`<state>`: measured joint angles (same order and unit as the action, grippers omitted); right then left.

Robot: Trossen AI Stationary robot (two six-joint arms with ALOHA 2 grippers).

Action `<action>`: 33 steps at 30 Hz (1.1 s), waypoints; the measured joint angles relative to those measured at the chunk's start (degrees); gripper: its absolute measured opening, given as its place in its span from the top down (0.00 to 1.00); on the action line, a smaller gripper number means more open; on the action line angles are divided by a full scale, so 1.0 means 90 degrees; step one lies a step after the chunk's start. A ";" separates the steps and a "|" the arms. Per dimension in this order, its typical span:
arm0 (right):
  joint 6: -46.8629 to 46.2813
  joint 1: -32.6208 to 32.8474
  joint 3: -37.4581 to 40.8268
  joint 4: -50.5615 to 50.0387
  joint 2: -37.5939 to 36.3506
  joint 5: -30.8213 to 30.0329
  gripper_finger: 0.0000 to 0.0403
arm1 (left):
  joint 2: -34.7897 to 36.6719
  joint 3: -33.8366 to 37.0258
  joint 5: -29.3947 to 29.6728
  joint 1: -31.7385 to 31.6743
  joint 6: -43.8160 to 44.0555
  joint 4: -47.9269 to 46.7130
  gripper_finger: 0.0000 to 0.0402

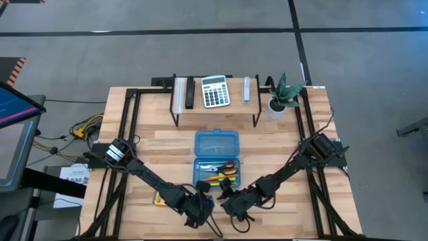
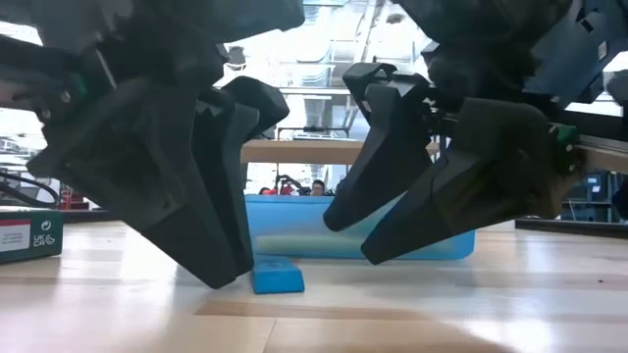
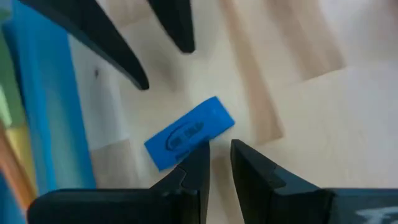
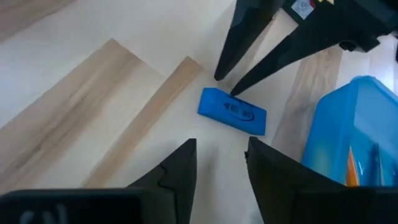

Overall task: Pack school essentials
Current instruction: Put the blue eraser into the blue supply box

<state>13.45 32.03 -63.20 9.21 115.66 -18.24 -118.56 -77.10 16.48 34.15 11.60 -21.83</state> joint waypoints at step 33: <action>-0.0609 0.0034 0.0000 -0.0001 -0.0010 0.0032 0.58 | 0.0049 0.0045 0.0667 -0.0340 0.0257 -0.0180 0.86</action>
<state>7.97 32.34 -63.20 9.20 115.57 -17.96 -118.13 -76.69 22.48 31.09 13.91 -23.45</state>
